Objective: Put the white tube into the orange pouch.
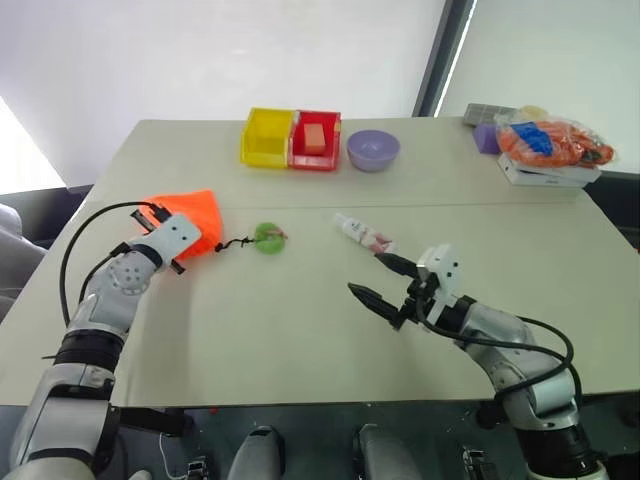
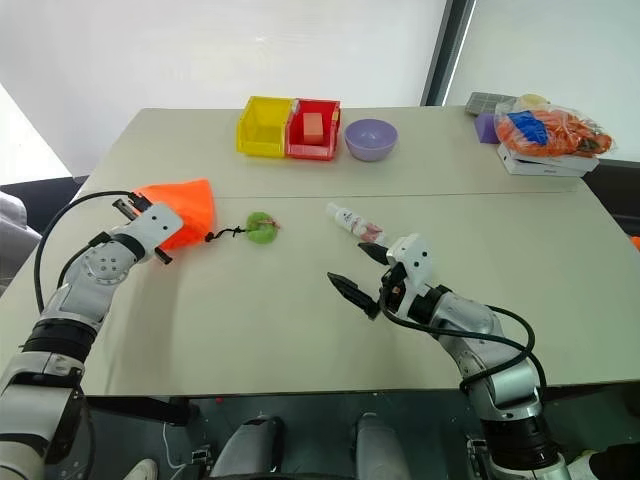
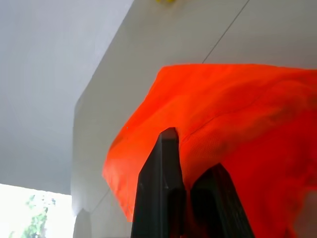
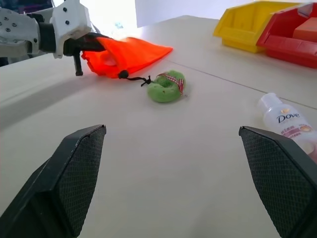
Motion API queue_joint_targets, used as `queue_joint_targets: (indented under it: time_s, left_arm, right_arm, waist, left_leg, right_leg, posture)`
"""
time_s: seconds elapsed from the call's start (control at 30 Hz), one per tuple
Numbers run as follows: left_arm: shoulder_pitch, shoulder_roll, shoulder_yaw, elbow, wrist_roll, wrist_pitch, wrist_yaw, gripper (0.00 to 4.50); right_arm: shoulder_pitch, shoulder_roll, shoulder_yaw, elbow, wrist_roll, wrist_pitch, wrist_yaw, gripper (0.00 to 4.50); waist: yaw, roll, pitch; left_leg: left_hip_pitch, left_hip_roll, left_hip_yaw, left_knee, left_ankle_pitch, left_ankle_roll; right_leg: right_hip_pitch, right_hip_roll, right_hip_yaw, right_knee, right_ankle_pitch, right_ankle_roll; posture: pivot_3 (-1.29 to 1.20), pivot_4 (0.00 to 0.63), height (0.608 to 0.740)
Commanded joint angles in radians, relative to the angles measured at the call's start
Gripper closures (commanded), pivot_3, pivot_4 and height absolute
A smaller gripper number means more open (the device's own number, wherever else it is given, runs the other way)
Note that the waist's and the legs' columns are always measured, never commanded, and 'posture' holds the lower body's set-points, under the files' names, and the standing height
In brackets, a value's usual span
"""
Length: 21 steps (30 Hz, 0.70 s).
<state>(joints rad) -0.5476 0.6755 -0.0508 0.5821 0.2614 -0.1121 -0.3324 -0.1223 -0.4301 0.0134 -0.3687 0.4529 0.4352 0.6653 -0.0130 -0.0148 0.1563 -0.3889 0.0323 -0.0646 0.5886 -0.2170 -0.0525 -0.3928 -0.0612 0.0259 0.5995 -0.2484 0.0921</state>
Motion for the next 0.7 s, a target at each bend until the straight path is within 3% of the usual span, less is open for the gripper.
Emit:
queue_joint_targets:
  time_s: [0.03,0.17,0.33,0.7]
  left_arm:
    - [0.025,-0.026,0.051,-0.135,-0.124,0.064,-0.104,4.48]
    - [0.111,-0.049,0.082,-0.358,-0.306,0.206,-0.287,4.48]
    - [0.173,-0.037,0.073,-0.558,-0.398,0.401,-0.376,4.48]
    - [0.099,-0.179,0.018,-0.891,-0.513,0.815,-0.285,4.48]
  right_arm:
    - [-0.016,0.001,-0.019,-0.017,0.004,-0.023,-0.004,0.0]
    - [-0.023,-0.003,-0.035,-0.006,0.009,-0.025,-0.006,0.0]
    - [-0.028,-0.006,-0.047,0.013,0.001,-0.032,-0.007,0.0]
    - [-0.048,-0.012,-0.075,0.063,-0.007,-0.056,-0.011,0.0]
  waist:
    - [0.0,0.0,0.0]
    - [0.0,0.0,0.0]
    - [-0.001,0.0,0.0]
    - [-0.002,0.0,0.0]
  left_leg:
    - [0.0,0.0,0.0,0.0,0.0,0.0]
    - [0.0,0.0,0.0,0.0,0.0,0.0]
    - [0.001,0.0,0.0,0.001,0.0,0.0]
    - [0.0,0.0,-0.001,0.003,0.0,0.0]
  right_leg:
    - [0.0,0.0,0.0,0.0,0.0,0.0]
    - [0.001,0.0,0.0,0.0,0.0,0.0]
    - [0.001,0.0,0.0,0.001,0.0,0.0]
    - [0.003,0.0,0.0,0.0,0.0,0.0]
  posture:
    - [0.0,0.15,0.74]
    - [0.0,0.15,0.74]
    - [0.0,0.15,0.74]
    - [0.0,0.15,0.74]
